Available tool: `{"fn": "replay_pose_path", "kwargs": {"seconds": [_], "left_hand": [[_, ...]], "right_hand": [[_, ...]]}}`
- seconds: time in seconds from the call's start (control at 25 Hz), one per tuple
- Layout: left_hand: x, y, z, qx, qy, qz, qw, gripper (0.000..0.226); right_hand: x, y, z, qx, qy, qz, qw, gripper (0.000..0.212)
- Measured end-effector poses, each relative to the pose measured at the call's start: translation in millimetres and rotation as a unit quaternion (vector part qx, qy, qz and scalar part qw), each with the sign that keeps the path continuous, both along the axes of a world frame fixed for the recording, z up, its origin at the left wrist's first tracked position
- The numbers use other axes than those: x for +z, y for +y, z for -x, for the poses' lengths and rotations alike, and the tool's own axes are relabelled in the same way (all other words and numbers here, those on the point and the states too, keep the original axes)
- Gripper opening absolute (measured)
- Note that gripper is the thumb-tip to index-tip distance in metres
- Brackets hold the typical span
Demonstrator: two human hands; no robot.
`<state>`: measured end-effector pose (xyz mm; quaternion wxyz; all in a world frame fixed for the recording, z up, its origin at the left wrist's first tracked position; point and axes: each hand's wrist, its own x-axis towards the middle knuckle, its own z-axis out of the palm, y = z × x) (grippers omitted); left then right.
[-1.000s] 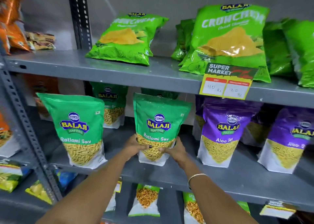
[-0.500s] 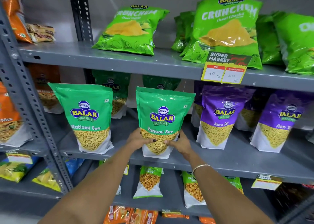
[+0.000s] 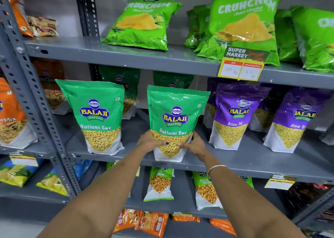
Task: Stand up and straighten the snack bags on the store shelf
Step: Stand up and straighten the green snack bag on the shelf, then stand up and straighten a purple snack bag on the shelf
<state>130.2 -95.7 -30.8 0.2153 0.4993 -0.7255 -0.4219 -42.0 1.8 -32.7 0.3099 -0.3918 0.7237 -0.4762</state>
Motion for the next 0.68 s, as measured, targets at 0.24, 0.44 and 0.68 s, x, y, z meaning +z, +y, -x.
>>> {"fn": "replay_pose_path", "kwargs": {"seconds": [0.24, 0.44, 0.68], "left_hand": [[-1.1, 1.7, 0.3, 0.005, -0.001, 0.0, 1.0, 0.063], [1.7, 2.3, -6.5, -0.048, -0.051, -0.101, 0.992, 0.081], [43.4, 28.3, 28.7, -0.205, -0.388, -0.224, 0.87, 0.041]], "right_hand": [[-2.8, -0.1, -1.2, -0.007, 0.002, 0.001, 1.0, 0.077], [-6.6, 3.6, 7.6, 0.007, 0.011, -0.031, 0.999, 0.087], [-22.3, 39.7, 86.6, -0.13, 0.095, -0.116, 0.98, 0.087]]}}
